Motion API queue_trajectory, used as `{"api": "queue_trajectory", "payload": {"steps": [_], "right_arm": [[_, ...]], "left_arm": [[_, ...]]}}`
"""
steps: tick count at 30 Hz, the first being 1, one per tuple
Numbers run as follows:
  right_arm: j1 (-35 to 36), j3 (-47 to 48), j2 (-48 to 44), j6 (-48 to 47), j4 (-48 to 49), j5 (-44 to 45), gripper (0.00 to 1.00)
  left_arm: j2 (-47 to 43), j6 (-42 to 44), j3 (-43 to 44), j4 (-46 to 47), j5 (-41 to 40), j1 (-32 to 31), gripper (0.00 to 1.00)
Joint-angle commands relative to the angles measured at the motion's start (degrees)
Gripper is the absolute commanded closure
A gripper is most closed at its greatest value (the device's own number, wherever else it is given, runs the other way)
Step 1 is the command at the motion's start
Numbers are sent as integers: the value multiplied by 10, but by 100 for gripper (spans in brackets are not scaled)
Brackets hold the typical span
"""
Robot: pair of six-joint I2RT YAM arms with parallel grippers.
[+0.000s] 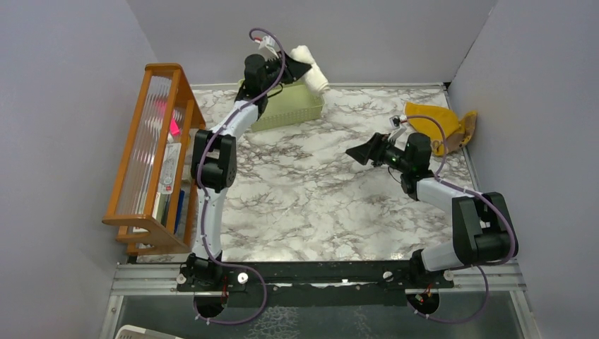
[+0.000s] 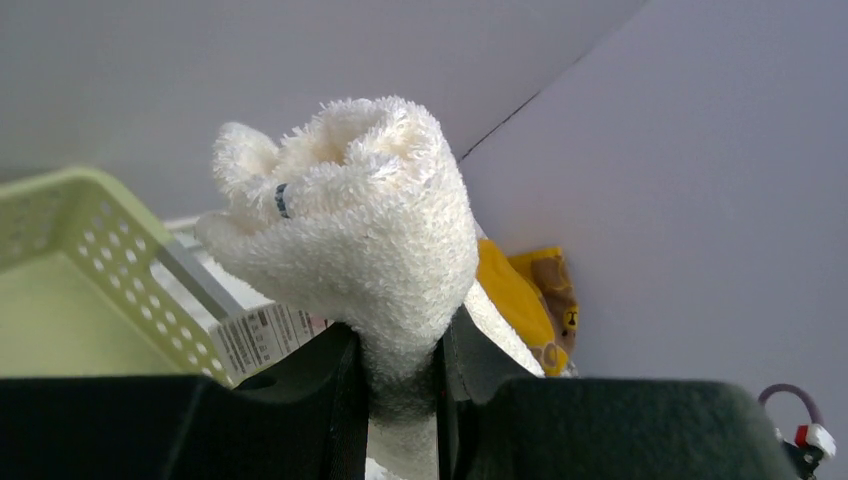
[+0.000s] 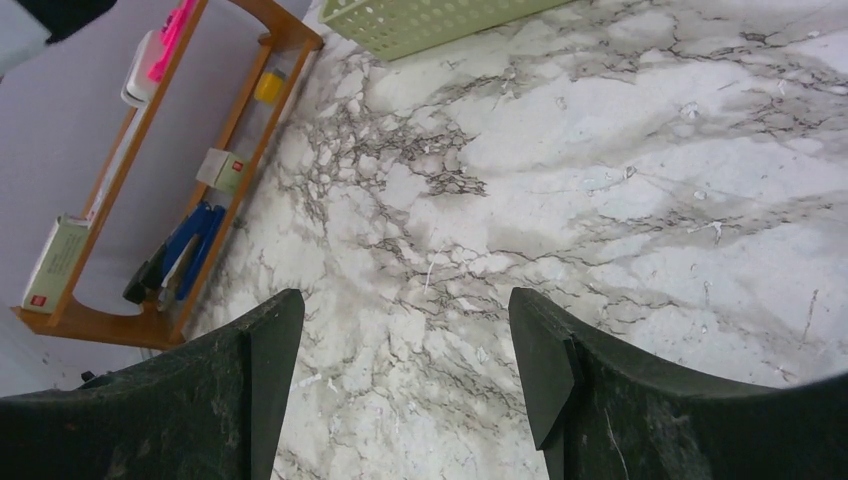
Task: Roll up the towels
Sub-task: Place the towel in the bin.
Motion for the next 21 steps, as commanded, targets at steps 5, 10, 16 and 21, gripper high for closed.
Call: {"api": "queue_trajectory", "payload": {"steps": [5,10,16,21], "right_arm": [[2,-5,-29,-27,-6,2,25],[2,-3,-31,-34,-11,-2,25],[2,-11,-25,-28,2,-16,25],[2,-16,-25,-29,3,-18,25]], "left_arm": [[272,-46,438,-202,138,48,97],[300,-65,381,-155,134,61,94],[362,-60,416,-163,129,61,91],[373,-27,418,-185,109,60,79]]}}
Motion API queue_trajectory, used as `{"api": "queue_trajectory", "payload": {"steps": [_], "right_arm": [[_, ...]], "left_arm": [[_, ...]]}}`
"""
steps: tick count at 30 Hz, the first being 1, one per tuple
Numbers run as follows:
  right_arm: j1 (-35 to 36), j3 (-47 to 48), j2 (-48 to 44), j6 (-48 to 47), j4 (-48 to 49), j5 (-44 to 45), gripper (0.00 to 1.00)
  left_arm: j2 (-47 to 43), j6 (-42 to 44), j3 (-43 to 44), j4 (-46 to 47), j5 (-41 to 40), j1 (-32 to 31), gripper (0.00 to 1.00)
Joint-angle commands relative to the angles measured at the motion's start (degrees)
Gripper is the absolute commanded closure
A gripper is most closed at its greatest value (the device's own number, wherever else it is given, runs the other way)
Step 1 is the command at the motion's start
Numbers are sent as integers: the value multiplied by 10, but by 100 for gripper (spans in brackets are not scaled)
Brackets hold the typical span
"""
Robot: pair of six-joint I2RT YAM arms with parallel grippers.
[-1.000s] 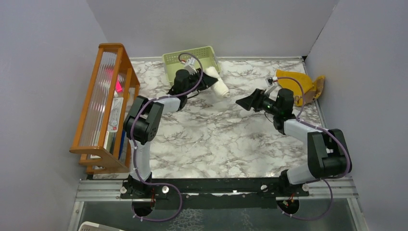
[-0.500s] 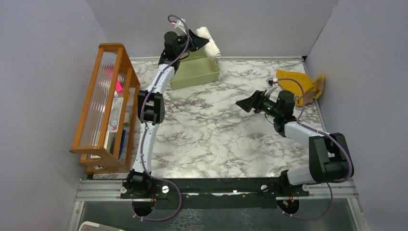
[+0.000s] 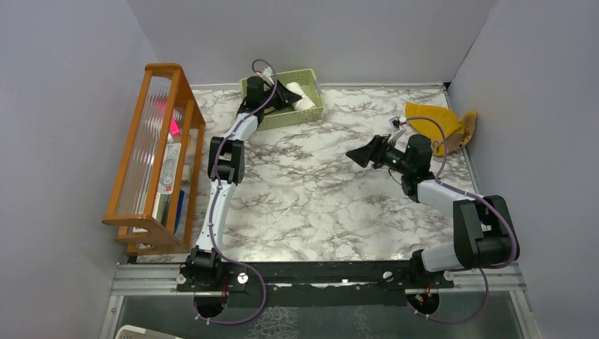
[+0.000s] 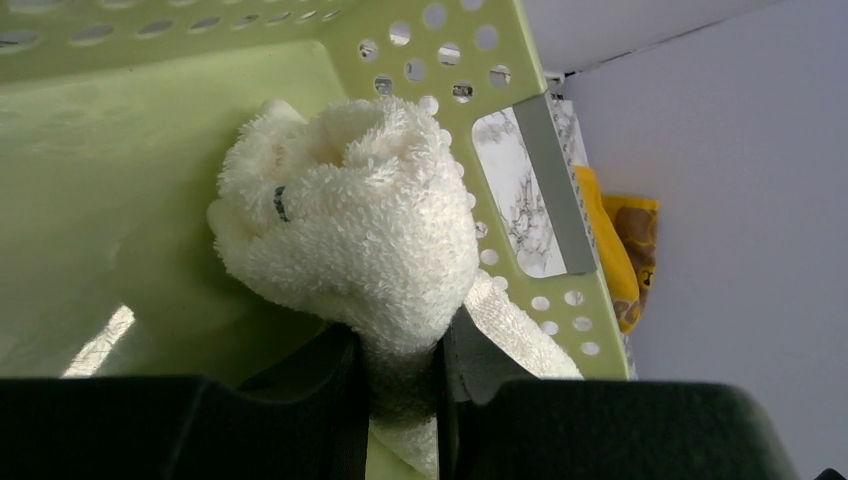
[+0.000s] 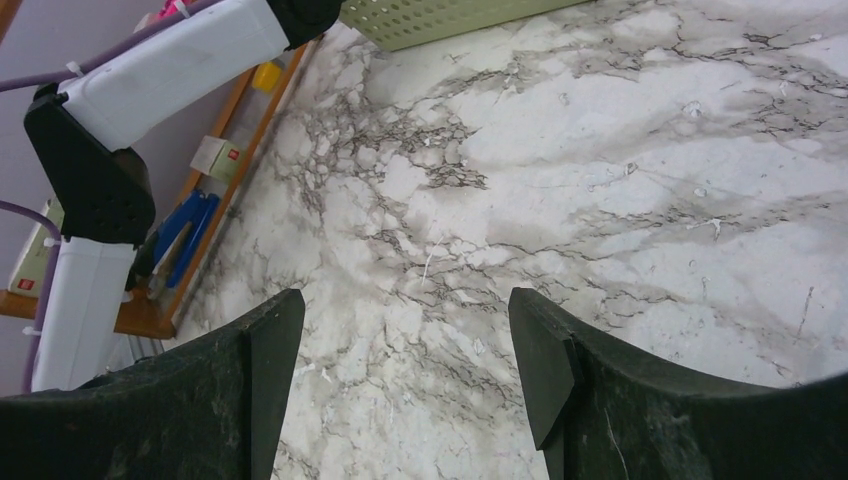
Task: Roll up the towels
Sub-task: Place the towel in the bin.
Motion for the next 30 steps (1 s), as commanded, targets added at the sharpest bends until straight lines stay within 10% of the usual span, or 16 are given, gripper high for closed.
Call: {"api": "queue_trajectory", "payload": {"steps": [1,8,24,26,30], "right_arm": [[2,-8,-8,-6,8,-15,25],[2,-8,-12,-11,1,-10,25],[3,-6,-59,-14,-10,61,24],[2,-6,-70,8,10,105,7],[2,17,-43,4,41,189,4]], "left_arm": [[-1,34,28,-2,-3,-4,73],[-11,61,25,-26,-4,-6,13],[-141,205,-94,-84,-98,-6,1],[-170,234,-99,-85,-108,-6,1],[-222,270,-94,-95,-120,-6,1]]}}
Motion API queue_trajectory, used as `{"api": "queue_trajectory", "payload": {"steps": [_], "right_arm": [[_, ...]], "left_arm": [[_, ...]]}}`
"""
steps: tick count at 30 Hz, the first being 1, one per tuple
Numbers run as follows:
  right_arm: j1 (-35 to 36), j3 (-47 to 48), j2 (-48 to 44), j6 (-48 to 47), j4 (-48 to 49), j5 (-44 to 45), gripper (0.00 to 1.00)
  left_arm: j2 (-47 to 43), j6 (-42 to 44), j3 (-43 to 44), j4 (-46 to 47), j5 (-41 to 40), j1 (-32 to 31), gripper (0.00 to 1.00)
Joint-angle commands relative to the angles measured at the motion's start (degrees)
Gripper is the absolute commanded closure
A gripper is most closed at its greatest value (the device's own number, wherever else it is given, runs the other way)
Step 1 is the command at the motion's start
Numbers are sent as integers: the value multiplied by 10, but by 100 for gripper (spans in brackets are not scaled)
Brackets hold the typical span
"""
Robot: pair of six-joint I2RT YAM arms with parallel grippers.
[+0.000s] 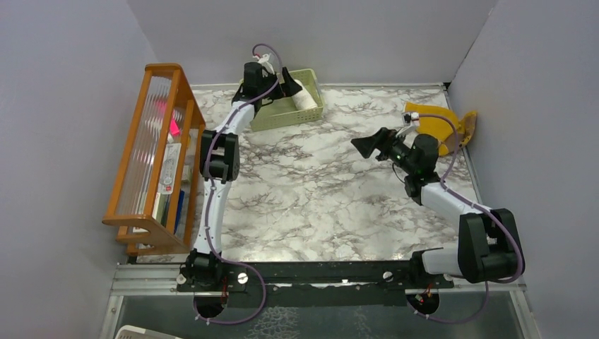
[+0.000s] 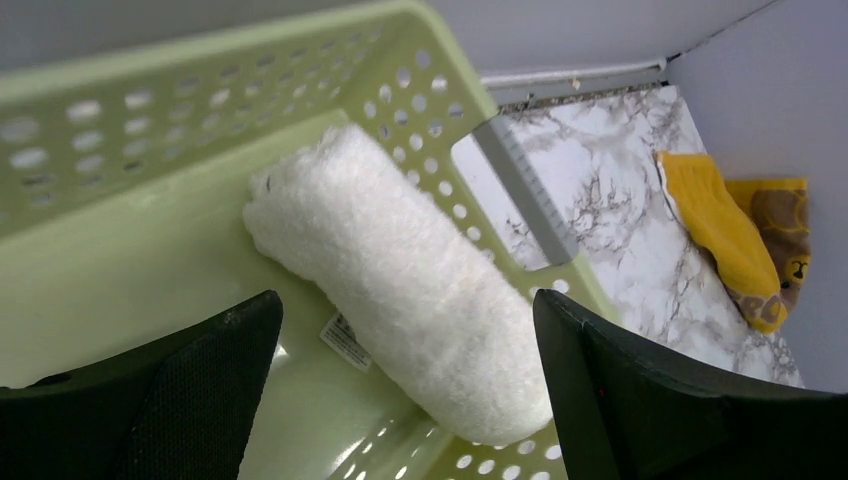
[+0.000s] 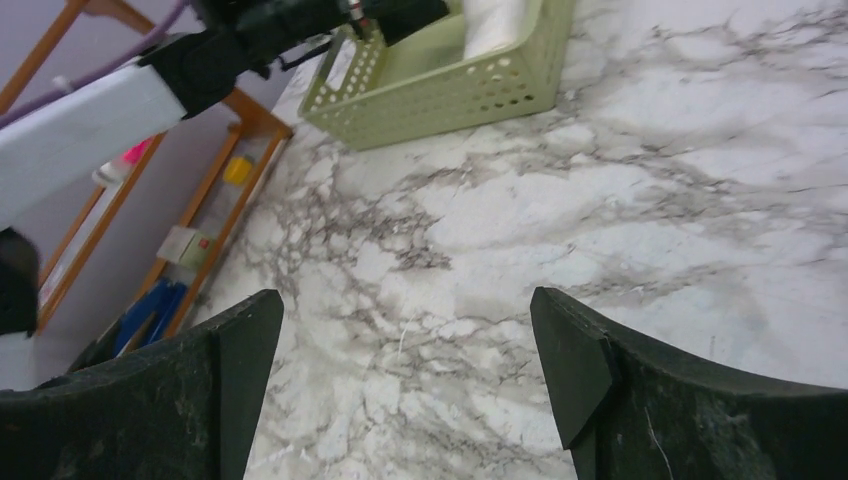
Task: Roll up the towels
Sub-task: Place the towel in the bin, then pick up the towel at the corner of the board.
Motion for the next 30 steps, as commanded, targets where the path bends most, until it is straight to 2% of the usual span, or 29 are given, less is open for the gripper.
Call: {"api": "queue_trajectory", "payload": {"steps": [1,4,6,11,14,18,23,28,30], "right_arm": [[2,51,34,-18,-2,145,4],[1,162,98,-65,-138,296,4],[-2,232,142,-97,-196,375,3],[-40,392,266,-161,-304,477,3],[-66,512,356,-188,-398,499,3],[-90,558,421,-226,-418,535,3],[-110,617,494,-270,-437,548,3],[-126,673,570,-317,-417,492,7],[-134,715,605,-321,-434,471,12]], "left_arm": [[-104,71,3,0,-34,-1,1],[-144,84,-11,1,-34,-7,1],[-176,96,-28,1,-35,-12,1],[-227,104,-70,-1,-17,-25,1],[-259,103,-108,1,-1,-27,1],[-308,117,-176,12,-10,-27,1],[-321,122,-190,1,-8,-24,1],[-324,118,-200,0,0,-23,1],[-326,118,-206,2,2,-22,1]]}}
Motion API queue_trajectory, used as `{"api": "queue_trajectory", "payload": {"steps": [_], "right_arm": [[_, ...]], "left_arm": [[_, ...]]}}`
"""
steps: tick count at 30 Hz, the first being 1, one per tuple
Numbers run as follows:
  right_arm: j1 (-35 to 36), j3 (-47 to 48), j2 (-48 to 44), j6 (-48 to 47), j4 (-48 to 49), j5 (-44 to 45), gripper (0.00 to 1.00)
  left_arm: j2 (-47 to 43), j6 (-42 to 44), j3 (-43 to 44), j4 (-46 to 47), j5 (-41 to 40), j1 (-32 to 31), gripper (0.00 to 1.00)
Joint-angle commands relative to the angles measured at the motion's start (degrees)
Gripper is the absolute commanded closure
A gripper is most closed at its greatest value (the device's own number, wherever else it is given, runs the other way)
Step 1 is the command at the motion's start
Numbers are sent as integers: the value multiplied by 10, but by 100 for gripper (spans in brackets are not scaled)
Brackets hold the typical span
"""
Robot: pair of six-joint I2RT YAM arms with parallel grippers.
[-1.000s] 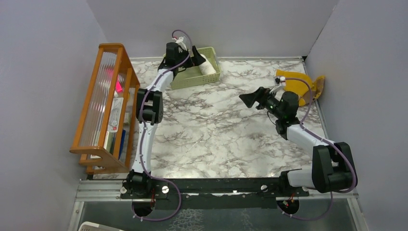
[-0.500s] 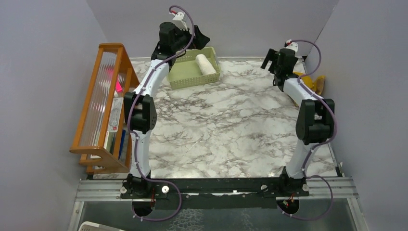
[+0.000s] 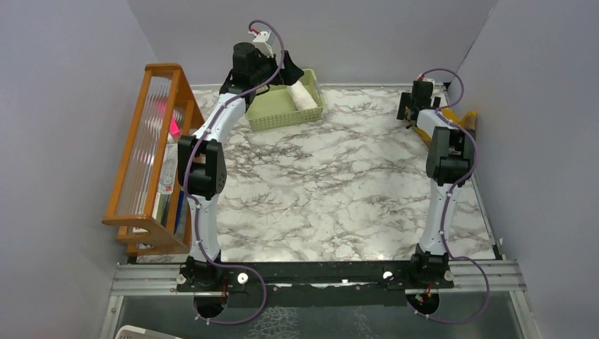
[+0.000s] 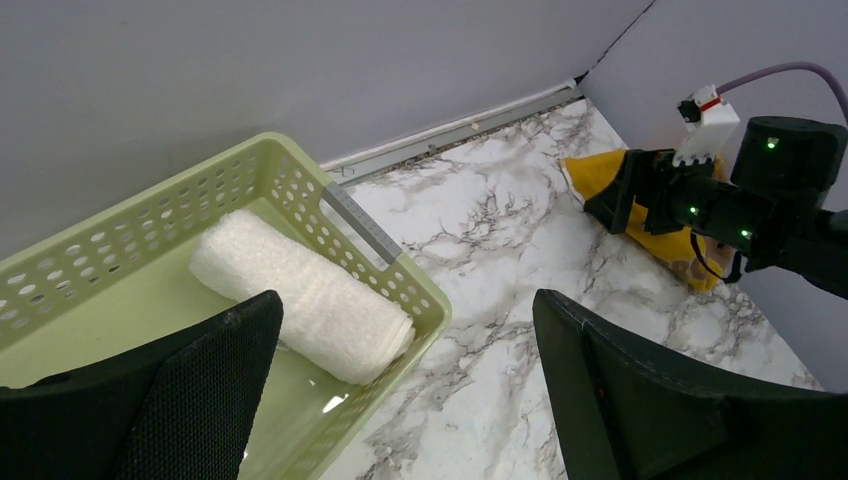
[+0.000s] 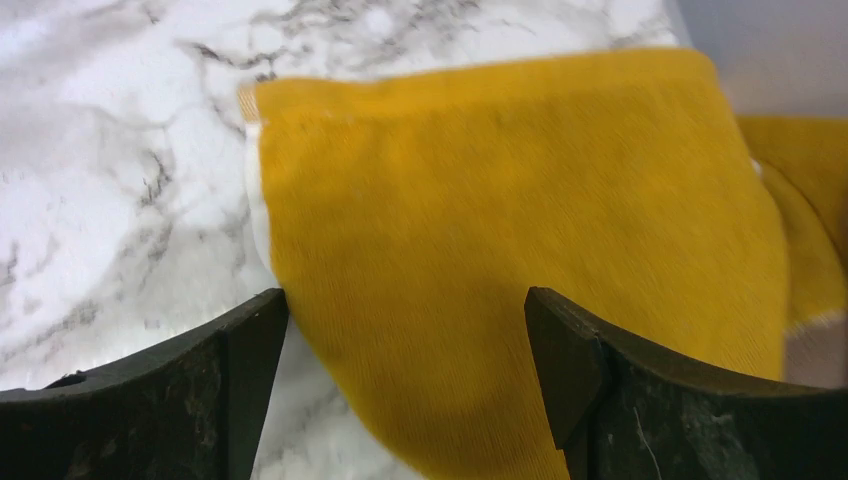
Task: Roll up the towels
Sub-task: Pick up the towel at the corner of the board.
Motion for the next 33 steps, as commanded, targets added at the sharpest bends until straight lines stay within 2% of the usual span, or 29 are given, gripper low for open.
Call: {"api": "queue_trajectory", "payload": {"steps": [1,5,7,11,13,14,16,18,22,28,33], "right_arm": [[-15,86,68,-41,-25,-45,15],[-26,147,111,-36,-70,-95,21],[-26,155,114,-39,-74,-122,28],[-26,157,107,-40,-79,-173,64],[-26,180,114,-38,-102,-210,89],[-26,185,117,-37,-112,-238,98],[-26,165,103,-30,-106,-301,99],[-26,101,59,-7,-57,-351,99],[-10,17,-54,18,9,-404,99],[76,-1,-221,9,-11,-434,99],[159,-62,-374,73,55,-527,99]], "left_arm": [[-39,7,-15,10,15,2,1],[-45,15,-21,1,15,10,1],[-52,19,-28,-1,13,22,1],[-80,10,-54,2,25,52,1],[-100,12,-73,4,24,60,1],[-110,12,-81,6,24,64,1],[-125,12,-95,7,25,71,1],[-140,8,-107,8,27,78,1],[-170,-5,-126,20,32,87,1],[-202,-30,-129,31,37,91,1],[-246,-34,-147,37,26,92,1]]}}
